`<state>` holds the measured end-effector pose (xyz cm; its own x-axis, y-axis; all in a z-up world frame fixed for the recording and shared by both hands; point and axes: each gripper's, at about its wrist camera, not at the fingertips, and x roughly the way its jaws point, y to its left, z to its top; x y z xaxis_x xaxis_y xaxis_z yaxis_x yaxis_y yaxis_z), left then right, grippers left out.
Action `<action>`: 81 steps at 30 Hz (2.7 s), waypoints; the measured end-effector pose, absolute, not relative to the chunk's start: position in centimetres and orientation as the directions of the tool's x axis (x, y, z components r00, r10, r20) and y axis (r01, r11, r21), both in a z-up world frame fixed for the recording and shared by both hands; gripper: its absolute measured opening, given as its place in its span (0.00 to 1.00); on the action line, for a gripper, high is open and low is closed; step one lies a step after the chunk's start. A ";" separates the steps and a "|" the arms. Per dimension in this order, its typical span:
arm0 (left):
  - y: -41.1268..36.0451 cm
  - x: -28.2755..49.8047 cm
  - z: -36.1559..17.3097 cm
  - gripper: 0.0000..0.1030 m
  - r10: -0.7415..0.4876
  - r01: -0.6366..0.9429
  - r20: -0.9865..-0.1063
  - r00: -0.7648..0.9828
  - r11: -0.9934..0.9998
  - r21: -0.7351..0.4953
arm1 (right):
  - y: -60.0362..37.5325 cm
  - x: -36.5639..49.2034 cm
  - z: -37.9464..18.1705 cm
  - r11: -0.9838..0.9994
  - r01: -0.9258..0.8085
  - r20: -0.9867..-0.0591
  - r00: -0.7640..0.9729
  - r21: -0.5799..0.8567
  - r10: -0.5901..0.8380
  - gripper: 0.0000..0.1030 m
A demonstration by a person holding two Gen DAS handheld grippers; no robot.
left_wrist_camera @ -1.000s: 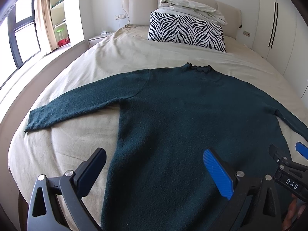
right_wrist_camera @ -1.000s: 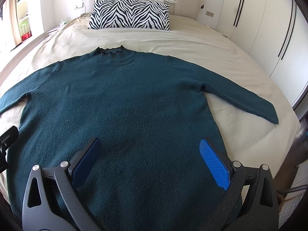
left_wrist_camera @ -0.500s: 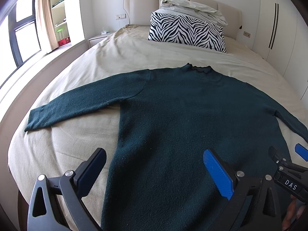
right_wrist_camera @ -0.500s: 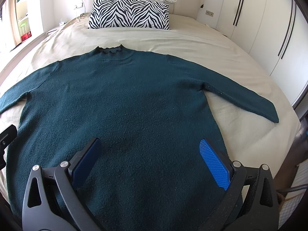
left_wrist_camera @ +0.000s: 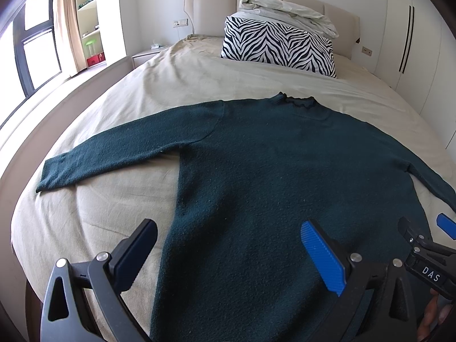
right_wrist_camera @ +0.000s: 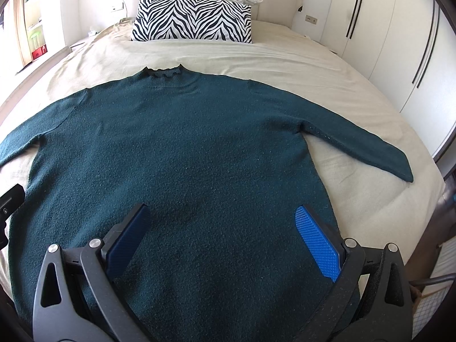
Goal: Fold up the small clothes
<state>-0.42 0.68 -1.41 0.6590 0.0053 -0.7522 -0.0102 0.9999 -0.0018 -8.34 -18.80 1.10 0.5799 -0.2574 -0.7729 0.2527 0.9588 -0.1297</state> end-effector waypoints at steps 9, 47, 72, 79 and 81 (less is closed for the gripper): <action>0.8 -0.4 -1.5 1.00 0.004 -0.011 -0.753 0.658 1.000 -0.004 | -18.8 -8.3 1.1 0.959 0.252 -0.774 0.579 -0.129 -0.256 1.00; 1.2 1.9 -3.1 1.00 -0.321 0.050 -0.761 0.564 0.933 -0.356 | -33.2 -9.4 0.9 0.862 0.349 -0.713 0.700 0.368 0.021 1.00; -4.2 10.1 -4.3 0.88 -0.544 0.057 -0.681 0.490 0.800 -0.598 | -75.7 -10.1 -8.2 0.352 0.688 -0.669 0.717 0.635 -0.195 0.30; -4.8 11.7 -5.1 0.60 -0.631 0.083 -0.638 0.442 0.736 -0.671 | -70.1 -1.8 -1.5 0.607 0.608 -0.652 0.735 0.512 -0.186 0.07; -4.9 11.9 -5.0 0.60 -0.653 0.089 -0.616 0.440 0.715 -0.693 | -66.3 1.6 1.2 0.705 0.517 -0.626 0.769 0.485 -0.133 0.07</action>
